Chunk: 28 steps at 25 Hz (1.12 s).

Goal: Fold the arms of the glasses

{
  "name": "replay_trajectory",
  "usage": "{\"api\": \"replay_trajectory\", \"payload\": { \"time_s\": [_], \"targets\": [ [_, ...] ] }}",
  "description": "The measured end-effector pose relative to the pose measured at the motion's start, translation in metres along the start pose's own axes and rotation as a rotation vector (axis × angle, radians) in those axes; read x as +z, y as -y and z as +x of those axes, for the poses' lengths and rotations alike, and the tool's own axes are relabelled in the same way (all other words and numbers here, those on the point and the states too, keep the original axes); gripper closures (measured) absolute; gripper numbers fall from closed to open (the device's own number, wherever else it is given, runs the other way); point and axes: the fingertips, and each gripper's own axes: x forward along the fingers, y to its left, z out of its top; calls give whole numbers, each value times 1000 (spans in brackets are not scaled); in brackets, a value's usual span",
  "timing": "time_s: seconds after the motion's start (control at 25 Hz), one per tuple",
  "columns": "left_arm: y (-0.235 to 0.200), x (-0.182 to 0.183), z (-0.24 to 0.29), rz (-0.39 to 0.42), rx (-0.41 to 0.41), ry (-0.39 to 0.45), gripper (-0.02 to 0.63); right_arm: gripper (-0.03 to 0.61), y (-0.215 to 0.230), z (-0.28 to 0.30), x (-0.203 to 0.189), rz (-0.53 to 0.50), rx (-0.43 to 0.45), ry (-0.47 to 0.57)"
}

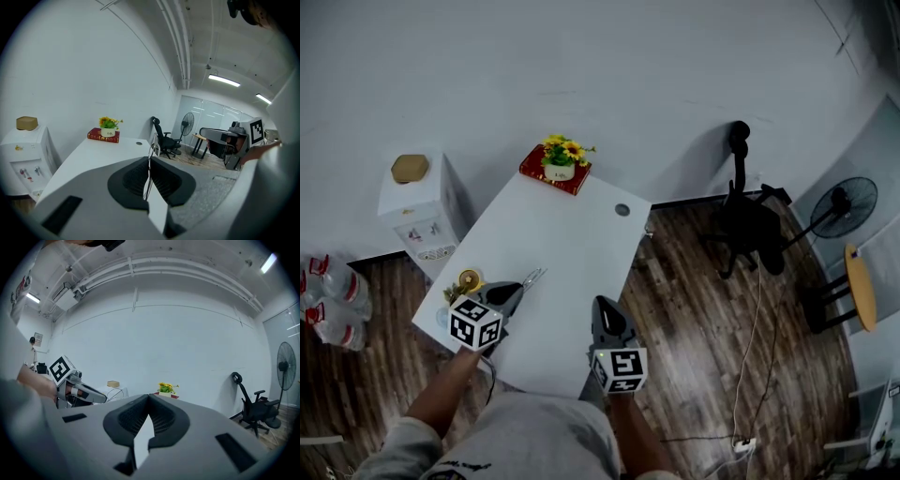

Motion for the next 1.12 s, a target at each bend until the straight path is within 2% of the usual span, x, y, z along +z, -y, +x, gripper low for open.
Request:
{"api": "replay_trajectory", "payload": {
  "time_s": [0.6, 1.12],
  "targets": [
    [4, 3, 10, -8, -19, 9, 600, 580, 1, 4, 2, -35, -5, -2],
    [5, -2, 21, -10, -39, -17, 600, 580, 3, 9, -1, -19, -3, -33]
  ]
}}
